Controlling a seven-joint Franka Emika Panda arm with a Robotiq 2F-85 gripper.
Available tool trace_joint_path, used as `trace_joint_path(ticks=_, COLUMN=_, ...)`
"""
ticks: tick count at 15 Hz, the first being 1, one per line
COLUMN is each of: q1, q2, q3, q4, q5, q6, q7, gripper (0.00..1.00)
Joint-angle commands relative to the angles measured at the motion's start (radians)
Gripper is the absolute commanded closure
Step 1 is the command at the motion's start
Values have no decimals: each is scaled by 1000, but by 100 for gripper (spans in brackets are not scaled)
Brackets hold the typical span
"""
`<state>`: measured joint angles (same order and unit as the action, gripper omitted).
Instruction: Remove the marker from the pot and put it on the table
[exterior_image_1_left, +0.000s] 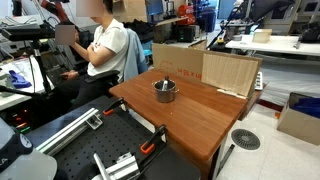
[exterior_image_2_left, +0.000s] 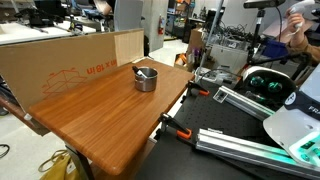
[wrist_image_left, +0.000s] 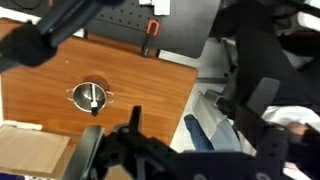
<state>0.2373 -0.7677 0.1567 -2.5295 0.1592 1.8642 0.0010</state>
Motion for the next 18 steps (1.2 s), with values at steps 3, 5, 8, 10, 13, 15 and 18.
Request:
trace_joint_path(ticks=3, q1=-73, q2=44, q3=-4, q4=-63, q5=-156, q6=22, q7=-51, gripper=0)
trace_joint_path(ticks=5, q1=-100, q2=62, q3=-17, q4=-97, q5=-209, q6=67, q7=-56, gripper=0)
trace_joint_path(ticks=8, q1=-134, q2=105, q3=-48, q4=-149, q5=-267, q6=184, q7=-67, gripper=0)
trace_joint_path(ticks=10, q1=-161, q2=150, q3=-65, q4=-185, q5=-300, q6=291, q7=-58, gripper=0)
trace_joint_path(ticks=13, q1=-204, q2=238, q3=-81, q4=-222, q5=-341, q6=463, q7=-40, gripper=0)
trace_joint_path(ticks=15, q1=-233, q2=297, q3=-74, q4=-231, q5=-378, q6=557, q7=-25, gripper=0)
trace_joint_path(ticks=18, q1=-260, q2=386, q3=-69, q4=-217, q5=-420, q6=654, q7=2, gripper=0)
